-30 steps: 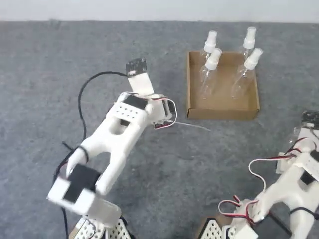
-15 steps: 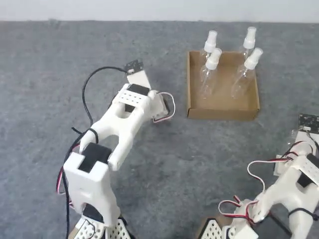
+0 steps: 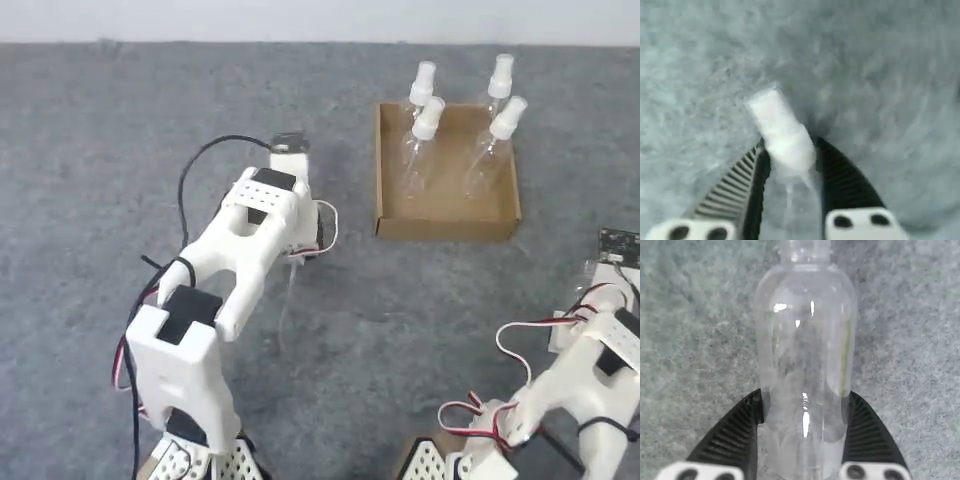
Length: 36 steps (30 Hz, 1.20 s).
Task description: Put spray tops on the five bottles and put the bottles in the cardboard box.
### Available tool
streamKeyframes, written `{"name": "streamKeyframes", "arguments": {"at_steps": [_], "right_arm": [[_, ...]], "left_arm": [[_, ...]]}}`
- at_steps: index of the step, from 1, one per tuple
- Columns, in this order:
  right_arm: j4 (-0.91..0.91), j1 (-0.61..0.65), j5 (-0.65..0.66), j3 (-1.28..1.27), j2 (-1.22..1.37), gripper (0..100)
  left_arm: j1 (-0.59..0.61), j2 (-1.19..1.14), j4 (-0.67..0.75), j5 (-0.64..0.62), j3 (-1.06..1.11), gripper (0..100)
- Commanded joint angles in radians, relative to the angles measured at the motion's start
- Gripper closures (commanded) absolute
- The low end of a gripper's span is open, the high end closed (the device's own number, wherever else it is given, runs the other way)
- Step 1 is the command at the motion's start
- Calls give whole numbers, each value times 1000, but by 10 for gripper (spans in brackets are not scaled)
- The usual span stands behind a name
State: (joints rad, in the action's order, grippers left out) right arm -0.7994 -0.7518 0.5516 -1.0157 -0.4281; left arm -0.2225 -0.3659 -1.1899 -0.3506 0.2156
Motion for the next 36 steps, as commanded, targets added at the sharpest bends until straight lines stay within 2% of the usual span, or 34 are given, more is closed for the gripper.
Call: {"name": "streamKeyframes", "arguments": {"at_steps": [1, 6, 10, 13, 18, 22, 24, 27, 33, 36], "right_arm": [[18, -5, -3, 8, -51, 880], [18, -5, 9, 8, -53, 880], [10, -5, 112, 8, -53, 880], [8, -5, 130, 8, -53, 880], [7, -8, 132, 8, -53, 880], [7, -8, 135, 8, -53, 880], [7, -7, 133, 8, -53, 880], [7, -5, 132, 8, -51, 880], [7, -5, 137, 8, -51, 880], [7, -5, 164, 8, -51, 880]], "left_arm": [[25, 32, -78, 212, -7, 987], [72, 172, 18, 358, 165, 987], [118, 384, 103, 430, 369, 987], [170, 512, 109, 471, 481, 987], [285, 664, 68, 585, 549, 987], [321, 726, -118, 661, 489, 957], [307, 729, -146, 661, 473, 949], [242, 727, -106, 632, 498, 949], [41, 727, 80, 465, 627, 944], [8, 727, 149, 445, 680, 914]]}}
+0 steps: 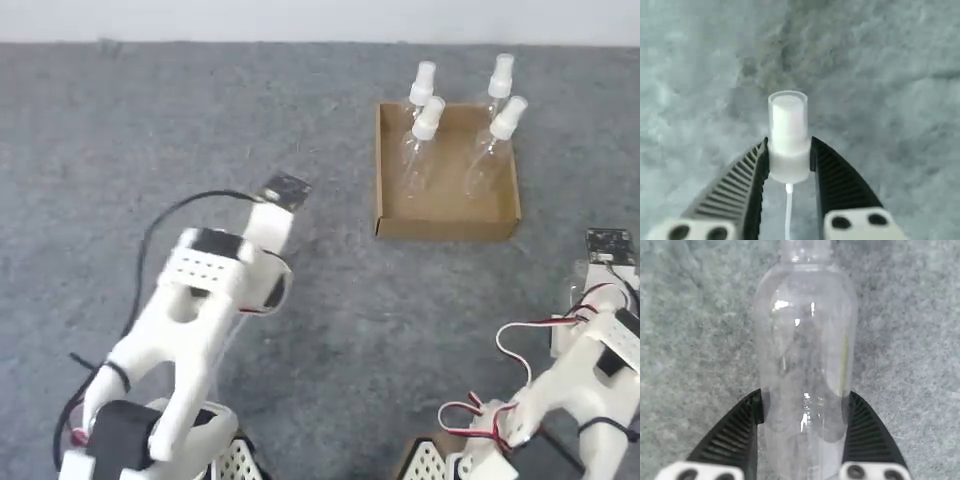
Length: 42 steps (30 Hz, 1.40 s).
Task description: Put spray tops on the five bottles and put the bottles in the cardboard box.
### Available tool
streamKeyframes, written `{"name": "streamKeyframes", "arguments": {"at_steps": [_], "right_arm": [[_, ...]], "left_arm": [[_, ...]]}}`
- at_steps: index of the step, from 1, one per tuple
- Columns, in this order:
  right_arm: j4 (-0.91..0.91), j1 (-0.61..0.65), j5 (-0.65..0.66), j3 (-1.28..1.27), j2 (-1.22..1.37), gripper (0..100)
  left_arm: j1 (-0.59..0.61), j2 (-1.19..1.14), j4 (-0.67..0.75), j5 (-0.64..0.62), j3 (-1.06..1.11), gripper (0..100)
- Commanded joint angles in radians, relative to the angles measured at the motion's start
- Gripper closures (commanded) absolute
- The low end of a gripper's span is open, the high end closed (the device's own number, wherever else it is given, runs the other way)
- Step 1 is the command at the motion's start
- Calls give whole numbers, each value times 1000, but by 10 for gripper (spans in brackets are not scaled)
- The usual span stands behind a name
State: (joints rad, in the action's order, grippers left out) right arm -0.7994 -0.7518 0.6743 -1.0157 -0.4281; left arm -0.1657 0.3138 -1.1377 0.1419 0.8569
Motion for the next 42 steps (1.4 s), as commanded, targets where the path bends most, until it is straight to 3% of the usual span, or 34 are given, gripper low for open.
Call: {"name": "streamKeyframes", "arguments": {"at_steps": [1, 7, 12, 16, 32, 42], "right_arm": [[7, -5, 74, 8, -48, 880], [7, -12, 115, 8, -42, 871], [-45, -5, 120, 8, -51, 743], [-53, -5, 120, 14, -53, 734], [-54, -5, 121, 15, -53, 734], [-47, -12, 121, 17, -54, 734]], "left_arm": [[-48, 48, 109, -49, 48, 892], [-46, 49, 114, -54, 54, 823], [-46, 49, 44, -48, -19, 804], [-51, 46, 29, -57, -96, 801], [-55, -252, 238, -75, -113, 831], [-54, -241, 241, -83, -120, 986]]}}
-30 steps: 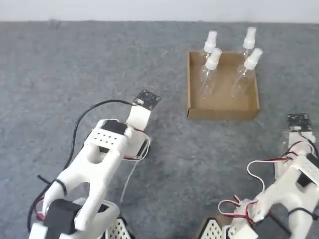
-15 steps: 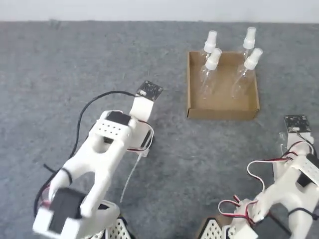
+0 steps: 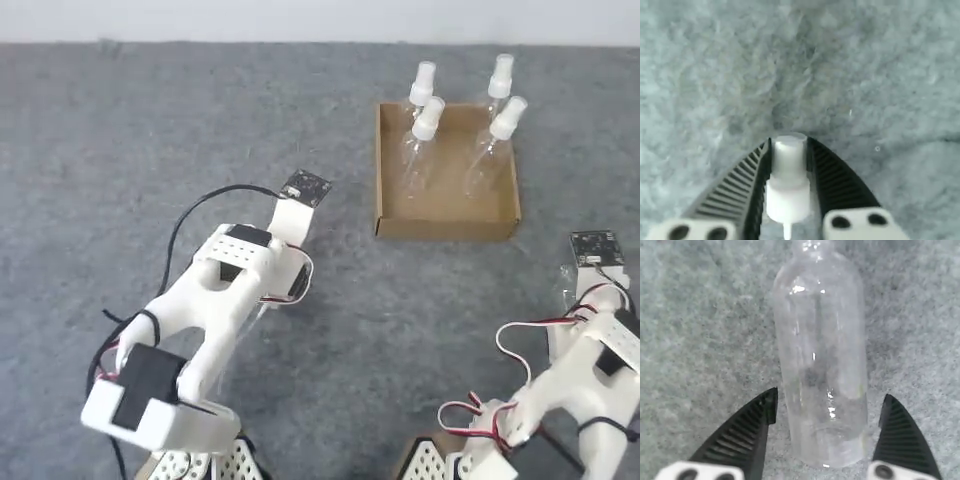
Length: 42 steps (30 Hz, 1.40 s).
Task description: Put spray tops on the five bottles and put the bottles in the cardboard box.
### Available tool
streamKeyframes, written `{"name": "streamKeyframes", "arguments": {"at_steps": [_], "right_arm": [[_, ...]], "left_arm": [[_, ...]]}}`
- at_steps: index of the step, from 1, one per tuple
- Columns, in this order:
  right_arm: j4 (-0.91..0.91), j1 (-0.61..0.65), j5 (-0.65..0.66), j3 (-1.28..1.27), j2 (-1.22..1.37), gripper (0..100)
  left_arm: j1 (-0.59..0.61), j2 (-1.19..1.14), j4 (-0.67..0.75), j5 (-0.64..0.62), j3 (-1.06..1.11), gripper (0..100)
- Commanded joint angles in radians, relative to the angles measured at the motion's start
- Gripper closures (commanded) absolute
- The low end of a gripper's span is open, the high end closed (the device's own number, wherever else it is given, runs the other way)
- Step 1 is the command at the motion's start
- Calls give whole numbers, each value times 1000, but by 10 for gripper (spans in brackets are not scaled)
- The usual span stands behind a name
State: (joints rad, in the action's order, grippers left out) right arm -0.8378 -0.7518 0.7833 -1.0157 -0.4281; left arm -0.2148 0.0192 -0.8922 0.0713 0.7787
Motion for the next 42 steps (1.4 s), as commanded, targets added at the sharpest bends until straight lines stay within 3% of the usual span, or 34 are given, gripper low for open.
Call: {"name": "streamKeyframes", "arguments": {"at_steps": [1, 8, 15, 24, 33, 42], "right_arm": [[-8, -12, 12, 17, -54, 734], [-119, -5, 6, 138, -54, 731], [-372, 101, 5, 390, -44, 731], [-424, 151, 12, 528, 19, 731], [-443, 154, 31, 721, 380, 731], [-440, 203, -43, 852, 611, 735]], "left_arm": [[-3, 83, -23, -12, -42, 988], [-5, 381, -198, -12, -44, 988], [-5, 582, -209, -97, 12, 988], [0, 608, -69, -97, 189, 987], [0, 608, -68, -97, 194, 987], [-5, 608, -68, -97, 196, 987]]}}
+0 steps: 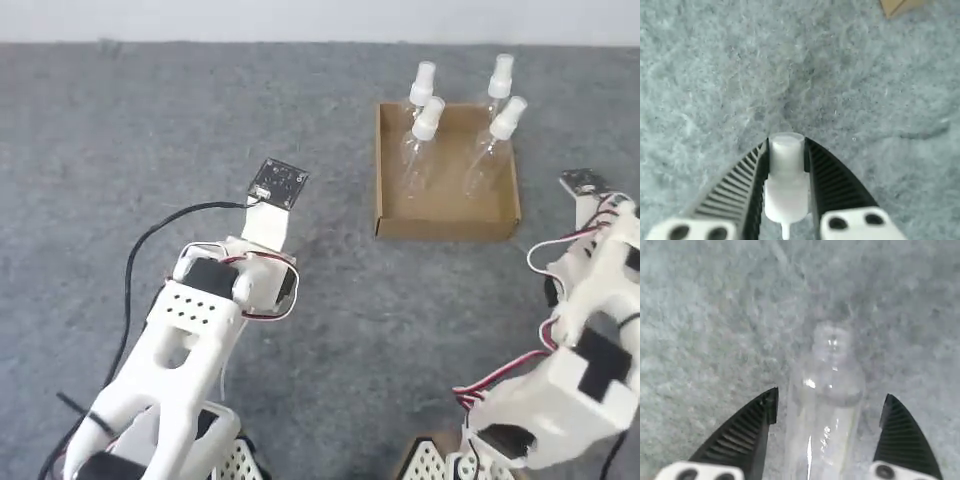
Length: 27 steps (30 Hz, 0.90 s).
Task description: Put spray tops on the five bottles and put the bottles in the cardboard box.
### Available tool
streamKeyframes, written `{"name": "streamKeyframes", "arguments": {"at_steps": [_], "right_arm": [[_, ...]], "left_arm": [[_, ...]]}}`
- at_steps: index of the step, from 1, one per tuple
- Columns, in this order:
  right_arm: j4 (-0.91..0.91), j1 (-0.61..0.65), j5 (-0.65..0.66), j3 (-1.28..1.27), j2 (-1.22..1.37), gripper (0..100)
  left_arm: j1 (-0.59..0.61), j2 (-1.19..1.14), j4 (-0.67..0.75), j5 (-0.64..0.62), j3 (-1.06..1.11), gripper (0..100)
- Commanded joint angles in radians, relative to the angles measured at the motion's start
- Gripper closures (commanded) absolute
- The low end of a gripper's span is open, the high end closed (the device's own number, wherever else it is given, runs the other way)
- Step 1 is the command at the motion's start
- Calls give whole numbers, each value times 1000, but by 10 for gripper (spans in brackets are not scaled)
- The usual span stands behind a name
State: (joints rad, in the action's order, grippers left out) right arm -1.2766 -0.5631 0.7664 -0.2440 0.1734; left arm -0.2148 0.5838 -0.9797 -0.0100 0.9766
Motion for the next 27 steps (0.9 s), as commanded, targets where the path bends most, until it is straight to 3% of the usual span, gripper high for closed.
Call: {"name": "streamKeyframes", "arguments": {"at_steps": [1, 3, 10, 17, 20, 27], "right_arm": [[-1, 16, -34, 84, 27, 735], [-1, 16, -44, 94, 59, 756], [36, -4, -37, 98, 101, 993], [-96, -1, -51, 175, -90, 994], [-122, 38, -121, 138, -251, 994], [-87, 272, -256, -169, -734, 994]], "left_arm": [[-5, 43, 20, -15, -2, 987], [-5, 43, 21, -15, -2, 987], [0, 46, 21, -18, -2, 987], [-6, 49, 23, -17, -2, 987], [0, 51, 23, -17, -10, 987], [18, 87, 3, -15, -25, 987]]}}
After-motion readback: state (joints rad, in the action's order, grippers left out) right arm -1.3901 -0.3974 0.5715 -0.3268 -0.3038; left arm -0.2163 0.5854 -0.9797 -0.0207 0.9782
